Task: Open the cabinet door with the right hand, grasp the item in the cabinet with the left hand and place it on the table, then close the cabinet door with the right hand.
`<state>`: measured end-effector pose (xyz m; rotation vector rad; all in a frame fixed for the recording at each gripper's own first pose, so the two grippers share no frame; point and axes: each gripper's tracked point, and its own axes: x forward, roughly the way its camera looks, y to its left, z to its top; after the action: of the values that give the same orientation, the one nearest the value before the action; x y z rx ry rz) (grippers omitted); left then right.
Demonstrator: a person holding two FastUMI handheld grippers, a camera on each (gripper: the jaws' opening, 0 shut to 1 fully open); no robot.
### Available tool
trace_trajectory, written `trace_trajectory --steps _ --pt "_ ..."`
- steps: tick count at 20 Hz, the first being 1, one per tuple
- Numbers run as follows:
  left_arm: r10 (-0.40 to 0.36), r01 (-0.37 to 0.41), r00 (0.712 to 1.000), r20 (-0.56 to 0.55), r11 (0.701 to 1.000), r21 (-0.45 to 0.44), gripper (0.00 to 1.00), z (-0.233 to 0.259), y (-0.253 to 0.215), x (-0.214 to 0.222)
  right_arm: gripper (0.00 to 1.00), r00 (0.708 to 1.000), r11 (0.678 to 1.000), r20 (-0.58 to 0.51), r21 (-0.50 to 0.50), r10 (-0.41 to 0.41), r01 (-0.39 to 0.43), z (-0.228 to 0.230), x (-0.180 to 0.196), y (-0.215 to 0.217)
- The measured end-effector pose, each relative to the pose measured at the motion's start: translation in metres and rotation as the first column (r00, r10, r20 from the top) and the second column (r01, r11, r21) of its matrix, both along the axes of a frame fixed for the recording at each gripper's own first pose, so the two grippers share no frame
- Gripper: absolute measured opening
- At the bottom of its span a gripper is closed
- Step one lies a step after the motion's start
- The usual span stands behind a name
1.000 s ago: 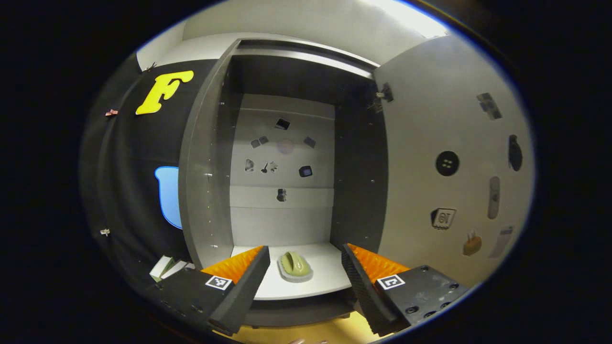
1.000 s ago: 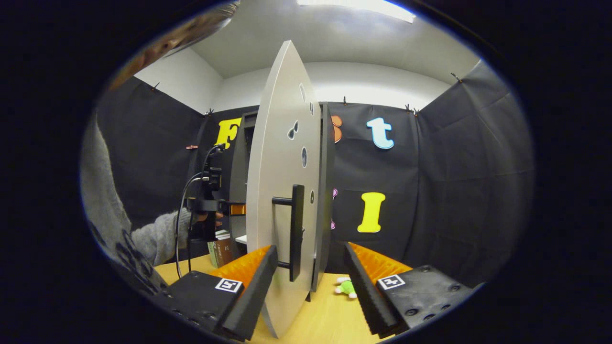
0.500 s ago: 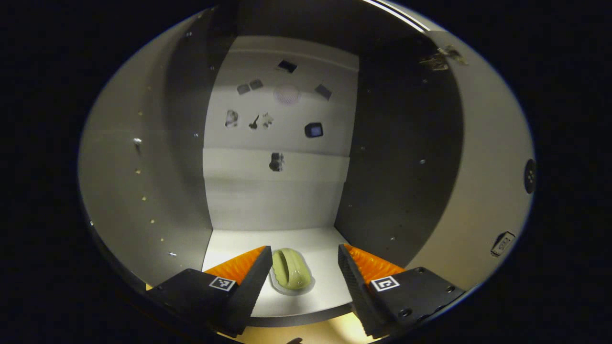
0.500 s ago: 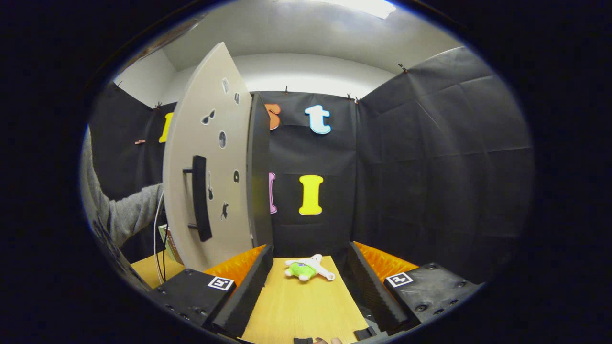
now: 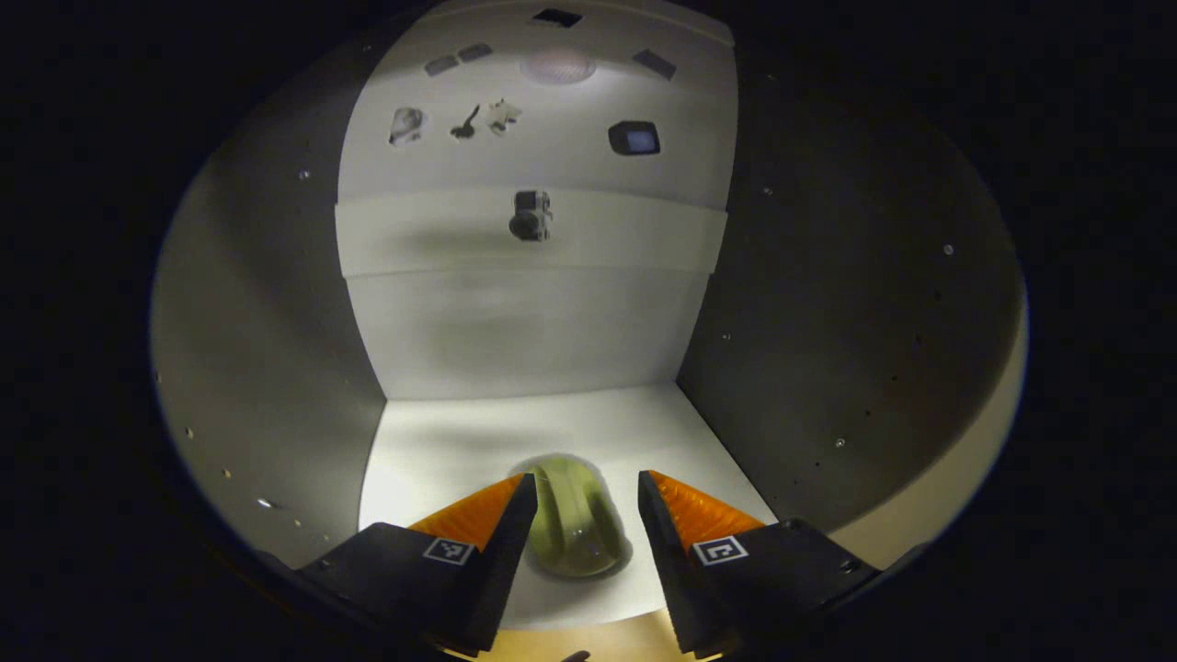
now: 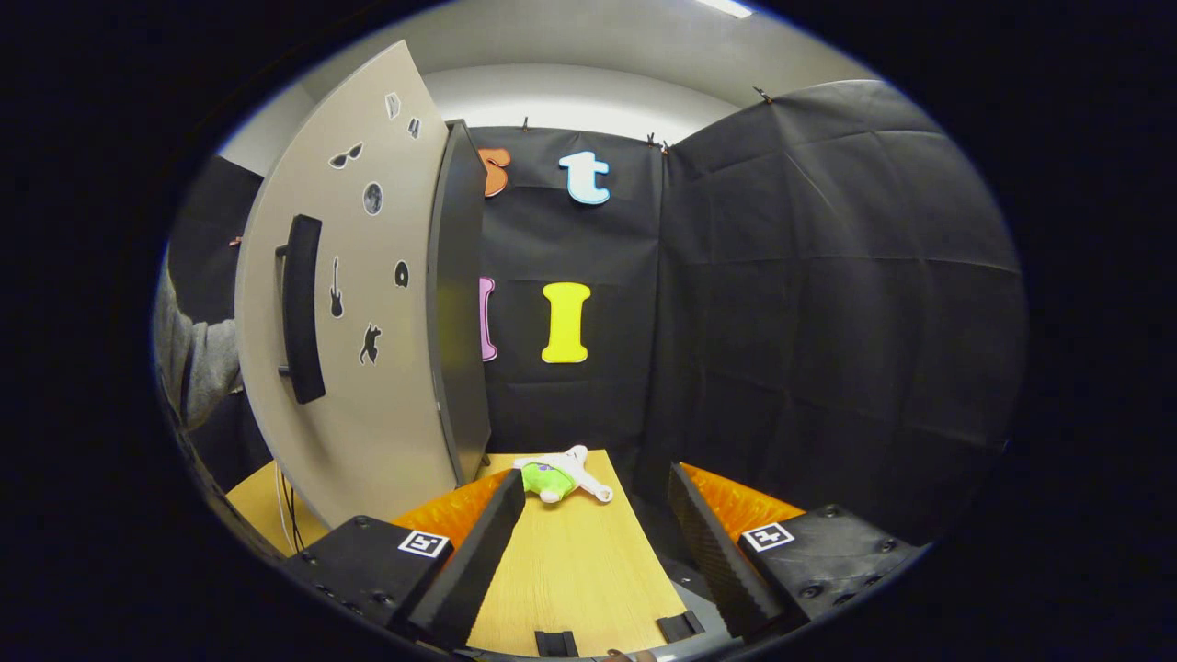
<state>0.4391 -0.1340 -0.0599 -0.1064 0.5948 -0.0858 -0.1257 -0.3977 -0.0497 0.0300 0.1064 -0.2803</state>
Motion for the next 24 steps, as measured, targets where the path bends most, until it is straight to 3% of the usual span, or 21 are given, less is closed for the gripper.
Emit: trace_trajectory --steps 3,7,9,10,14,19,21,24 --pt "0.013 -0.012 0.999 -0.044 1.0 0.015 0.65 -0.016 -0.001 0.006 0.99 1.0 1.0 0.002 0.01 -0.01 0.01 -0.004 0.003 -0.004" --pt "0.054 -0.049 0.995 -0.085 0.997 0.058 0.5 -0.03 0.009 0.011 0.99 0.999 0.999 0.0 0.029 -0.034 0.034 -0.008 0.001 -0.013" --pt "0.069 -0.065 0.992 -0.102 0.997 0.044 0.29 -0.036 0.01 0.011 0.99 0.999 0.999 0.005 0.032 -0.034 0.034 -0.007 0.001 -0.015" --pt "0.076 -0.072 0.993 -0.091 0.997 0.038 0.26 -0.035 0.011 0.013 0.99 0.999 0.999 0.008 0.033 -0.034 0.033 -0.007 0.001 -0.016" --pt "0.102 -0.098 0.987 -0.121 0.994 0.039 0.23 -0.033 0.014 -0.002 0.99 1.0 0.999 0.025 0.046 -0.012 0.011 -0.004 0.005 -0.016" --pt "0.066 -0.067 0.995 -0.072 0.998 -0.002 0.22 0.007 0.012 -0.067 0.99 0.995 0.995 0.061 0.062 0.076 -0.08 0.01 0.019 0.0" --pt "0.032 -0.033 0.998 -0.055 0.999 -0.01 0.21 0.014 0.009 -0.114 0.99 0.99 0.99 0.08 0.071 0.12 -0.126 0.015 0.026 0.011" --pt "0.016 -0.02 0.999 -0.047 0.995 -0.099 0.22 0.009 0.004 -0.19 0.99 0.98 0.978 0.086 0.091 0.18 -0.188 0.014 0.038 0.029"
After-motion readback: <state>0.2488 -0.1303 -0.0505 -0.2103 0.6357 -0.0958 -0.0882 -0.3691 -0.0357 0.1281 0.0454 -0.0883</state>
